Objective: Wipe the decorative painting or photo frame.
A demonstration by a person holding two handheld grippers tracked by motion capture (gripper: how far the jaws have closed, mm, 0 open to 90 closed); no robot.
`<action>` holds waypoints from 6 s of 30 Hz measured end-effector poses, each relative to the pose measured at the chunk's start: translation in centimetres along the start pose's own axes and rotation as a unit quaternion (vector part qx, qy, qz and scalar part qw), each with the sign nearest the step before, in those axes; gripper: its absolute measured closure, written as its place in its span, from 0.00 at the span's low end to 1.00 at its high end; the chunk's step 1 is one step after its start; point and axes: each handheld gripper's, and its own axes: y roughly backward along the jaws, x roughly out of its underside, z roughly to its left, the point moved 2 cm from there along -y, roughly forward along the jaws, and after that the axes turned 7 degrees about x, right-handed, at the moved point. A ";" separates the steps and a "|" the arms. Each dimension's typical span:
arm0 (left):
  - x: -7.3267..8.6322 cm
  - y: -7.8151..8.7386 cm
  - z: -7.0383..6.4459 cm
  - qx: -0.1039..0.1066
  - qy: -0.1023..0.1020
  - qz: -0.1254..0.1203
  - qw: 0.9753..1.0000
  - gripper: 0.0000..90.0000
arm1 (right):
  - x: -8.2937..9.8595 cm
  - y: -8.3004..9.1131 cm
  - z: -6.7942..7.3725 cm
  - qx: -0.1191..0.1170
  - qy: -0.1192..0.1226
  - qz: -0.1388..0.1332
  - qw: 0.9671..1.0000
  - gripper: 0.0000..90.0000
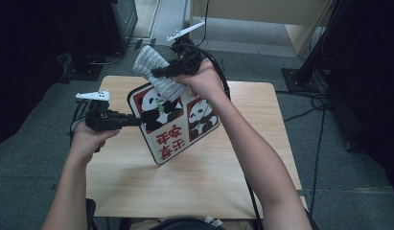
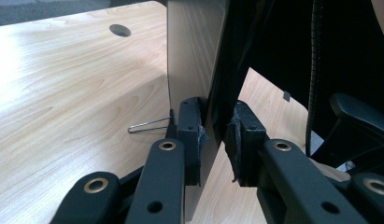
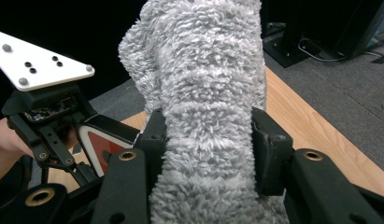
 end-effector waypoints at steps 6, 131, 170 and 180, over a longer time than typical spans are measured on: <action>0.0 0.0 0.0 0.000 0.000 0.000 1.000 0.85 | 0.1 0.2 -0.7 0.004 -0.007 -0.002 1.000 0.63; 0.2 0.2 0.3 0.003 -0.004 -0.001 1.000 0.87 | 4.1 7.8 -13.8 0.132 -0.130 -0.017 0.983 0.70; 0.3 0.1 0.3 0.005 -0.006 0.003 1.000 0.86 | 8.6 7.6 -15.5 0.169 -0.120 0.050 0.977 0.76; 0.4 0.2 0.4 0.007 -0.002 0.001 1.000 0.86 | 10.1 7.1 -15.7 0.162 -0.125 0.061 0.977 0.76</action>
